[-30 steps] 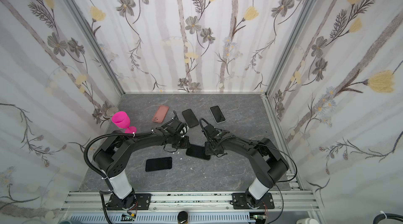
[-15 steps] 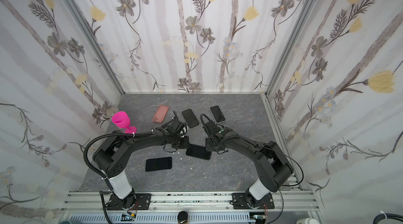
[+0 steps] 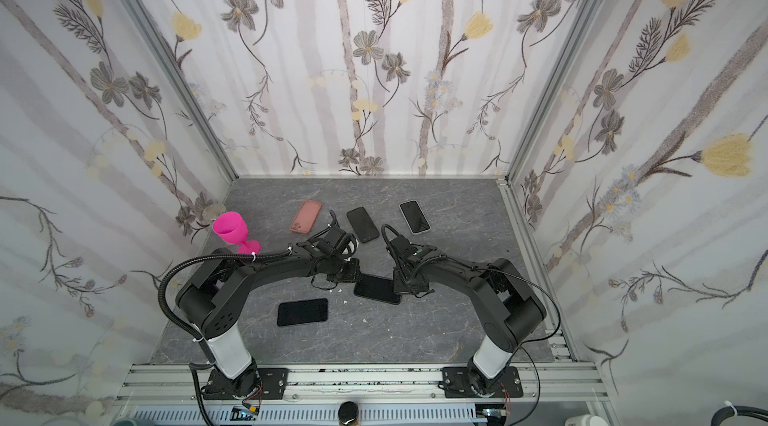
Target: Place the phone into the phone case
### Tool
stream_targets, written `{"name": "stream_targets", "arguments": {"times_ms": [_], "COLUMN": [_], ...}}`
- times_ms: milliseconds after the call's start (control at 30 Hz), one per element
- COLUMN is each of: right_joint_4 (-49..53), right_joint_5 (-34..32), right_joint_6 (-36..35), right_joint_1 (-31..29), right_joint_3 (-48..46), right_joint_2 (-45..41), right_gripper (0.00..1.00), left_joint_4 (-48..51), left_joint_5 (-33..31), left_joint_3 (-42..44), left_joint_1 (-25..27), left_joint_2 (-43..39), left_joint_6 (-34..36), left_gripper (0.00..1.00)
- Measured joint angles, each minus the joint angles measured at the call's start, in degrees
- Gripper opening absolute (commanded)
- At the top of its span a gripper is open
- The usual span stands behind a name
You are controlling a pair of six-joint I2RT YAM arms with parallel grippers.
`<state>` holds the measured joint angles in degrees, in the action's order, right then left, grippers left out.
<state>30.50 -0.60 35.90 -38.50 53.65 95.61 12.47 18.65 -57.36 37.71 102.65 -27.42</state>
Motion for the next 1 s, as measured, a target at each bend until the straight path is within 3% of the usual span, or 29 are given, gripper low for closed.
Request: {"name": "stream_targets", "arguments": {"times_ms": [333,1000], "right_joint_4": [-0.37,-3.28], "right_joint_5": [0.26,2.38], "right_joint_6": [0.02,0.04], "right_joint_1": [0.0,0.15], "right_joint_3": [0.66,-0.81], "right_joint_2": [-2.84,-0.33], "right_gripper": [0.13,0.07], "left_joint_4": [0.2,0.13], "left_joint_5": [-0.02,0.02], "left_joint_3": [0.0,0.22], "left_joint_1": [0.0,-0.04], "left_joint_2": [-0.02,0.0], "left_joint_6": [0.0,0.0], "left_gripper": [0.18,0.18]}}
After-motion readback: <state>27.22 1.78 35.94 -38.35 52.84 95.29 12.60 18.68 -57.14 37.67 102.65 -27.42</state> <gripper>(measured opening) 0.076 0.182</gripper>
